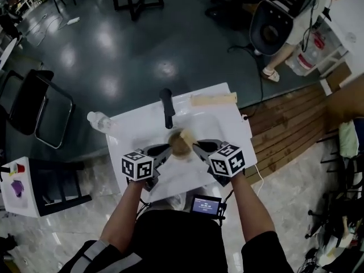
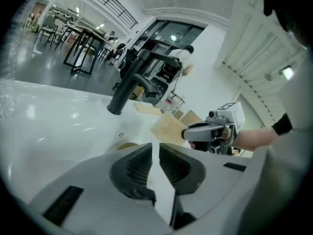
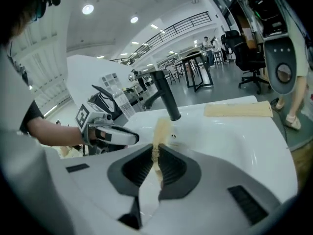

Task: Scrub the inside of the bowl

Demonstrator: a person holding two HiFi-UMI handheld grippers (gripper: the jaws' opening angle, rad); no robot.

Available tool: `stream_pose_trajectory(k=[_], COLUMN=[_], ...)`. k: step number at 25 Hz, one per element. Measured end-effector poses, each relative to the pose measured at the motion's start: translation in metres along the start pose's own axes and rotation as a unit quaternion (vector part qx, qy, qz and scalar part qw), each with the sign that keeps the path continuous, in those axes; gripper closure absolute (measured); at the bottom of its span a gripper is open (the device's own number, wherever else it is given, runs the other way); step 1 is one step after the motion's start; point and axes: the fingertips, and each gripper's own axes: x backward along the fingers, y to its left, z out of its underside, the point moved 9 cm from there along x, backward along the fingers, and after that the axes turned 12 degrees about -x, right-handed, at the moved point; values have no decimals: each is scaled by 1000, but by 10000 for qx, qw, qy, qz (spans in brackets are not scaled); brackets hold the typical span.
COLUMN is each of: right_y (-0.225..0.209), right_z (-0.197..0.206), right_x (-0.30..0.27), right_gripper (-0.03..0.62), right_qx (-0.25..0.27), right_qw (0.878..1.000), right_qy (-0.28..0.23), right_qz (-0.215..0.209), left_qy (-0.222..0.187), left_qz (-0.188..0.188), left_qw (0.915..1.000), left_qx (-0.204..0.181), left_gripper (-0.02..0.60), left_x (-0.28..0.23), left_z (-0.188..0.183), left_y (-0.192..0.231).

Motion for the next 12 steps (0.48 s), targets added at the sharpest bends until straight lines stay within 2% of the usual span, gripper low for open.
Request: stream_pose_trajectory(k=[2,7,12], right_y=[11,29,29], right_z=[4,11,19], right_x=[9,31,53], right_gripper=[554,554,554], right_qx=[-194,-674,-739], right_qw=[9995,9934,9911], right_qy=[-142,-532,-719], right_qz=[-206,-764,-836], left_qy=[-243,-733,-1334], left_qz=[171,484,677], left_qw=[9995,9955,9872], left_qx=[-88,-360,-555], left_gripper=[578,578,578], left_x=[10,30,50], left_z=[0,5,15], left_y=[-9,-30,-57])
